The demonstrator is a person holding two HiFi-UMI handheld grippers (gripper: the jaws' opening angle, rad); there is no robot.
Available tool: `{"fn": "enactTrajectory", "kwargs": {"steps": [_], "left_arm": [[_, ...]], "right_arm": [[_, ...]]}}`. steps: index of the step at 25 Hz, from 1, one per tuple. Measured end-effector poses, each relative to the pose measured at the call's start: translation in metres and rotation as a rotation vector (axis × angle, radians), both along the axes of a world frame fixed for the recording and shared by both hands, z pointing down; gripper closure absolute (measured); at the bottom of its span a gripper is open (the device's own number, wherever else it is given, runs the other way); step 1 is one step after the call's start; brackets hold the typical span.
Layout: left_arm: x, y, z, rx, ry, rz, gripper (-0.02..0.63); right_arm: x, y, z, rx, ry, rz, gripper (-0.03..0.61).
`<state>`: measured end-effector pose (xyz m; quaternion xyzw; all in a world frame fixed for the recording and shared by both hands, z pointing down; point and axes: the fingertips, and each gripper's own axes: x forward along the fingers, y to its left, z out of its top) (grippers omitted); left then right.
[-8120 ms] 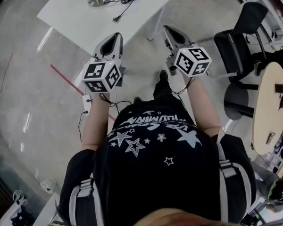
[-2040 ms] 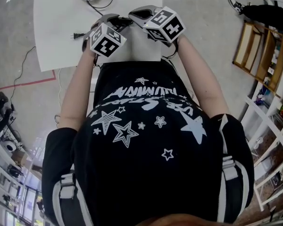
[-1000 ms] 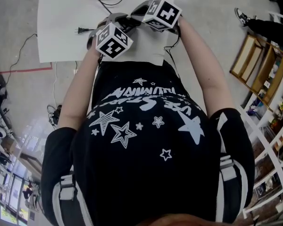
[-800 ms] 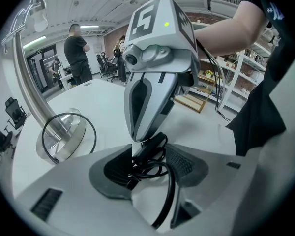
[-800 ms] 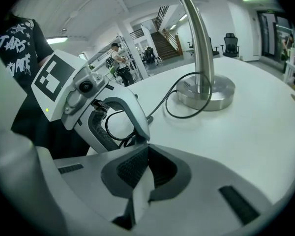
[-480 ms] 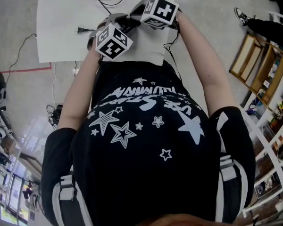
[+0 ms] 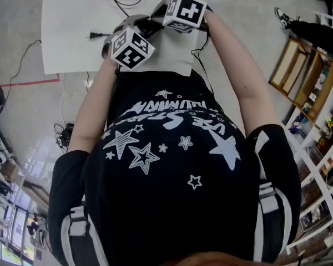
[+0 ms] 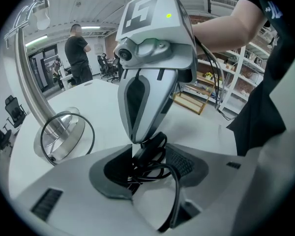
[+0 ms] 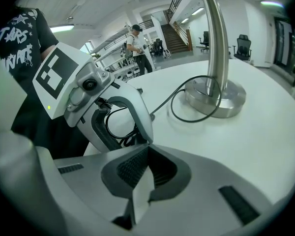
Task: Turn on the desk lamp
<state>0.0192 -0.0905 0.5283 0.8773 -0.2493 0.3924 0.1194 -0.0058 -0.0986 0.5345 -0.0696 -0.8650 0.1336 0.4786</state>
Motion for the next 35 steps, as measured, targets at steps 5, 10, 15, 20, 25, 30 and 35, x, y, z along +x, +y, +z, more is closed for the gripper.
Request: {"fn": "enactTrajectory", "kwargs": {"steps": [5, 10, 15, 20, 25, 30, 35], "left_arm": [[-0.0001, 0.0009, 0.0018, 0.006, 0.008, 0.005, 0.383], [0.0042, 0.0004, -0.0011, 0.012, 0.009, 0.007, 0.383], [0.0020, 0.0015, -0.0028, 0.016, 0.011, 0.006, 0.383], [0.0002, -0.0004, -0.0014, 0.020, 0.014, 0.006, 0.383], [0.0044, 0.0017, -0.0029, 0.024, 0.014, 0.004, 0.383], [0.0047, 0.0013, -0.0036, 0.025, 0.015, 0.005, 0.383], [0.0018, -0.0010, 0.0031, 0.022, 0.017, 0.006, 0.383]], "right_arm": [[0.0015, 0.0047, -0.0010, 0.009, 0.033, -0.034, 0.575], [0.0012, 0.0034, -0.0045, 0.032, 0.023, -0.065, 0.575], [-0.0014, 0.0025, -0.0043, 0.054, 0.031, -0.077, 0.575], [-0.0050, 0.0025, -0.0044, 0.063, 0.037, -0.093, 0.575], [0.0012, 0.0049, -0.0047, 0.079, 0.062, -0.104, 0.575], [-0.0017, 0.0044, -0.0069, 0.090, 0.054, -0.116, 0.575], [-0.0003, 0.0029, 0.0017, 0.077, 0.083, -0.121, 0.575]]}}
